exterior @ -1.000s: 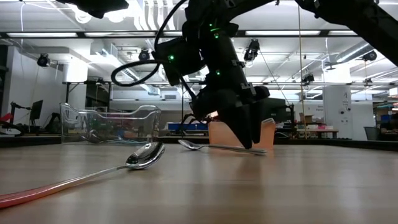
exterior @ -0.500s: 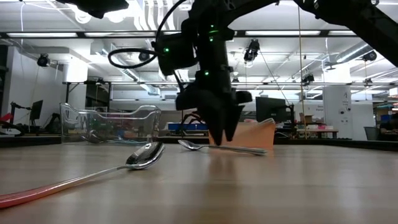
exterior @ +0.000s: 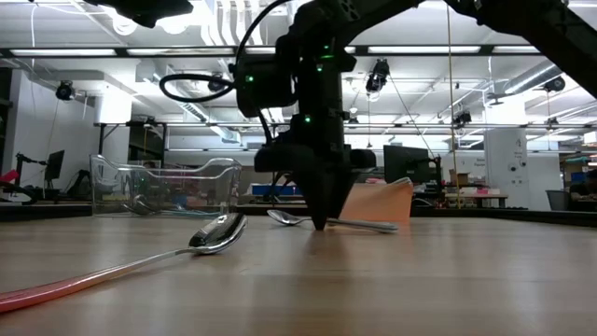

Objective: Sort silverware by color (type)
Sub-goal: Put the light blue spoon into the orange bin

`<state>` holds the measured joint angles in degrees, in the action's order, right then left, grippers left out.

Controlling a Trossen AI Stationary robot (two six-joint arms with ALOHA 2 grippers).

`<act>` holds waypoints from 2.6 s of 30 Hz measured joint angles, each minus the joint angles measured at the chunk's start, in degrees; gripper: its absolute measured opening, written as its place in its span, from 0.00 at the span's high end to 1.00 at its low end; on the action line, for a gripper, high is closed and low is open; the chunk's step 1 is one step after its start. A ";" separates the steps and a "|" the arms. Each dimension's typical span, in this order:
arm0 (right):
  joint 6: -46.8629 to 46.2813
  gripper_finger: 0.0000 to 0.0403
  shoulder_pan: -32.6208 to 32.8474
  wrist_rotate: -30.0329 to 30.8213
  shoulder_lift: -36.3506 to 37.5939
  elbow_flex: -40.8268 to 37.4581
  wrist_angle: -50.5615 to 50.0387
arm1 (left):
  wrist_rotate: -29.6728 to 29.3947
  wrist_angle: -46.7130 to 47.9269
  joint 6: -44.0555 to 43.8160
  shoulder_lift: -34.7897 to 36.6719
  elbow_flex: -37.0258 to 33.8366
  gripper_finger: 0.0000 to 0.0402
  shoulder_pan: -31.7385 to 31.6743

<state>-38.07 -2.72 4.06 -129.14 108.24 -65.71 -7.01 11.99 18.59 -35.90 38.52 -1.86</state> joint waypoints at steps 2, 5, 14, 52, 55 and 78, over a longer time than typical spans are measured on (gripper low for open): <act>-0.19 0.82 0.04 -0.21 0.00 -0.23 0.42 | 0.00 0.00 0.00 0.00 0.00 0.89 0.01; -0.03 0.94 0.20 -0.26 -0.01 0.15 0.43 | 0.00 0.00 0.00 0.00 0.00 0.89 0.02; 1.35 0.94 0.66 0.16 0.52 5.23 -6.10 | 0.00 -0.02 0.00 0.00 0.00 0.89 0.00; 42.27 0.94 -22.43 -3.91 6.17 22.30 -24.33 | -0.02 -2.18 0.60 -1.33 0.00 0.89 0.00; 44.57 0.94 -24.15 -2.93 6.15 22.25 -24.33 | -0.02 -2.19 1.27 -1.31 0.00 0.89 0.00; 47.68 0.94 -27.80 2.14 4.90 14.30 -24.29 | -0.09 -2.14 1.51 -1.73 0.00 0.89 0.00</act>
<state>9.60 -30.52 6.20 -124.25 122.55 -90.00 -7.09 9.85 20.10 -37.63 38.52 -1.87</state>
